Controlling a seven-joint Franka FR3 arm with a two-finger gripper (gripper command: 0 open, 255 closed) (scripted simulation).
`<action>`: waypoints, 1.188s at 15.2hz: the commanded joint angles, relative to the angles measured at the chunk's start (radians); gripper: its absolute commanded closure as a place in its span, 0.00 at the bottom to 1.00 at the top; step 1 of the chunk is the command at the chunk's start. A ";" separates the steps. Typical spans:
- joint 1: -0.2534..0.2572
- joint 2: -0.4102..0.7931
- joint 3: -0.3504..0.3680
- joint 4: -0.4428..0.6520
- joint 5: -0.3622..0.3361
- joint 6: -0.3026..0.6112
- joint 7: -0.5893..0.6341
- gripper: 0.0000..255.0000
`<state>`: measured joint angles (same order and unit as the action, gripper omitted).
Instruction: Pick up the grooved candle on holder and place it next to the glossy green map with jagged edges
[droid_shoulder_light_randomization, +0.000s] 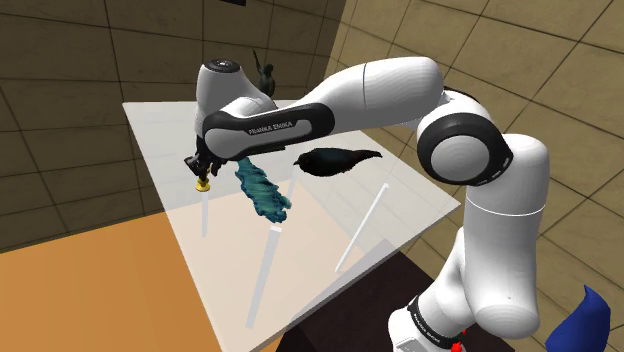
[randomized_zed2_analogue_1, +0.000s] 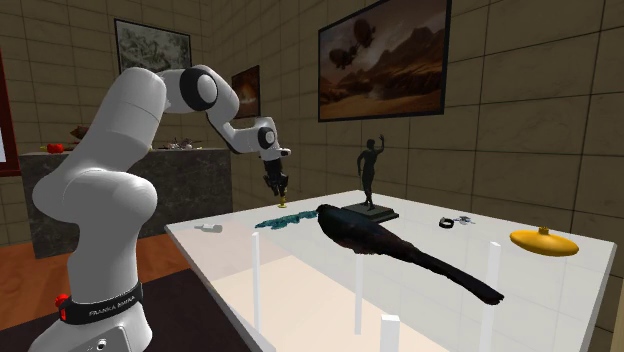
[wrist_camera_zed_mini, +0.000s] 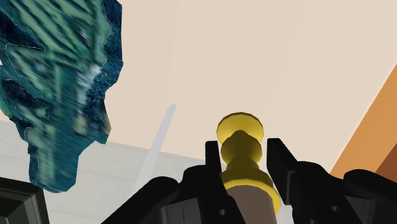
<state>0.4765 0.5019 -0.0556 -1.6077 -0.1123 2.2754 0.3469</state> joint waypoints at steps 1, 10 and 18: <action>0.000 0.000 0.000 0.000 0.000 0.000 0.000 1.00; 0.007 -0.059 0.002 0.010 0.000 -0.069 0.000 0.00; 0.008 -0.073 0.002 0.015 0.000 -0.089 0.000 0.00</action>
<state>0.4849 0.4285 -0.0533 -1.5932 -0.1121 2.1871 0.3466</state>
